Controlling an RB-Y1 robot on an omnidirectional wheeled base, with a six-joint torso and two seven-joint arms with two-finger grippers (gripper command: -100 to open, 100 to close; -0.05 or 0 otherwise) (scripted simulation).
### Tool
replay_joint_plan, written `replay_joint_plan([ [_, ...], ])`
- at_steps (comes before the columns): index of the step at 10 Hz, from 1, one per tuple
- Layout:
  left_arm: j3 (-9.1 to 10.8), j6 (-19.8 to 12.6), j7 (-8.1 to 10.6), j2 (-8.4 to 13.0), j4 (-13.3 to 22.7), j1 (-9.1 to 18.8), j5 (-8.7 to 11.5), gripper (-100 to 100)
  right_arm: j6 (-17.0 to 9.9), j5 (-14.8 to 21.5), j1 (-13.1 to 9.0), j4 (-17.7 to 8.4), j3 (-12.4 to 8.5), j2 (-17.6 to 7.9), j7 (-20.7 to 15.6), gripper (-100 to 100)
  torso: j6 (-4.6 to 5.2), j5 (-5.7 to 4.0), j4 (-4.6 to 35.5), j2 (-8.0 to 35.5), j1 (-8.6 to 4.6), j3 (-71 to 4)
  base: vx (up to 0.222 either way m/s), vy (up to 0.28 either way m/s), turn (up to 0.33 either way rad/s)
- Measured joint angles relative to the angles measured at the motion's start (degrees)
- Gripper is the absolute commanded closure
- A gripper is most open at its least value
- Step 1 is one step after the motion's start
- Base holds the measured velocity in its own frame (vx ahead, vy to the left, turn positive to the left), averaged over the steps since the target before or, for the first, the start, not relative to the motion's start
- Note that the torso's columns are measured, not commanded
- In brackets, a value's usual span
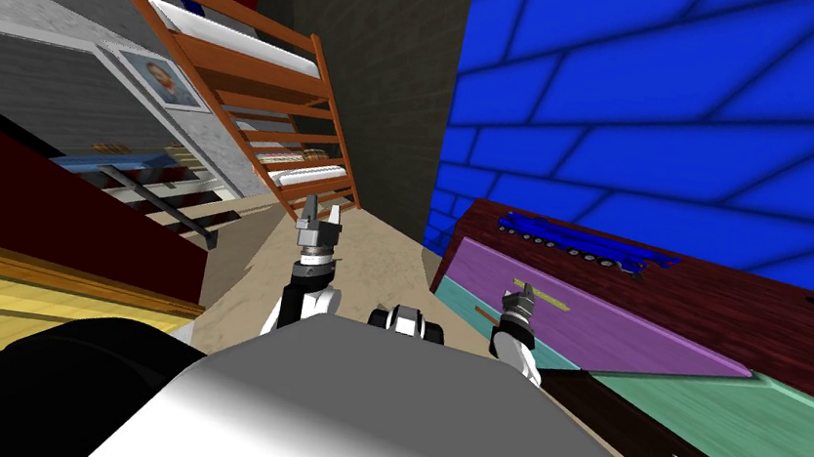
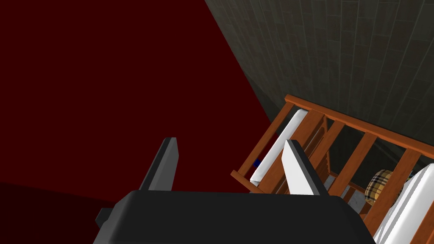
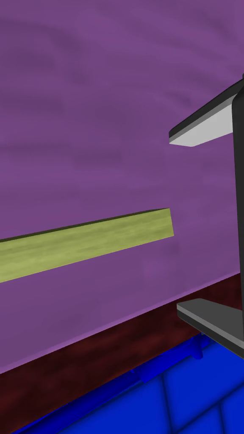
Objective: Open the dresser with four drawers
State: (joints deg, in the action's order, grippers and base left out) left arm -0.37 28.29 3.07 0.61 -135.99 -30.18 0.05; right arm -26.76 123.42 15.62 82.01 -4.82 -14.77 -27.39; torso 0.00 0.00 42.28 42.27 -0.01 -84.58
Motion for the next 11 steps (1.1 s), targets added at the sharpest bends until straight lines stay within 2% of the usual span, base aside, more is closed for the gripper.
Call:
replay_joint_plan([
  [1, 0.00, 0.0, 0.00, 0.0, 0.0, 0.0, 0.0, 0, 1.2, -1.1, -0.1, 0.8, -0.4, -0.1, -0.3, -100, 0.00, 0.01, 0.0, 0.0, 0.01, 0.0, 0.024, -0.012, -0.013],
  [4, 0.00, 0.0, 0.00, 0.0, 0.0, 0.0, 0.0, 0, 4.1, -4.1, -1.5, 1.0, -1.1, -1.3, 0.0, -100, 0.00, 0.00, 0.0, 0.0, 0.00, 0.0, 0.021, -0.014, -0.006],
  [5, 0.00, 0.0, 0.00, 0.0, 0.0, 0.0, 0.0, 0, 4.2, -4.2, -1.6, 1.0, -1.2, -1.3, 0.0, -100, 0.00, 0.01, 0.0, 0.1, 0.04, 0.0, 0.000, 0.000, 0.000],
  [6, 0.00, 0.0, 0.00, 0.0, 0.0, 0.0, 0.0, 0, 4.2, -4.2, -1.6, 1.0, -1.2, -1.3, 0.0, 100, 0.00, 0.02, 0.0, 0.1, 0.05, 0.0, 0.000, 0.000, 0.000],
  [11, -0.01, 0.0, 0.00, 0.0, 0.0, 0.0, 0.0, 0, 5.1, -4.1, -1.1, 2.1, -1.2, -1.4, 0.0, 100, 0.00, 0.02, 0.1, 0.2, 0.04, 0.1, -0.149, 0.082, -0.040],
])
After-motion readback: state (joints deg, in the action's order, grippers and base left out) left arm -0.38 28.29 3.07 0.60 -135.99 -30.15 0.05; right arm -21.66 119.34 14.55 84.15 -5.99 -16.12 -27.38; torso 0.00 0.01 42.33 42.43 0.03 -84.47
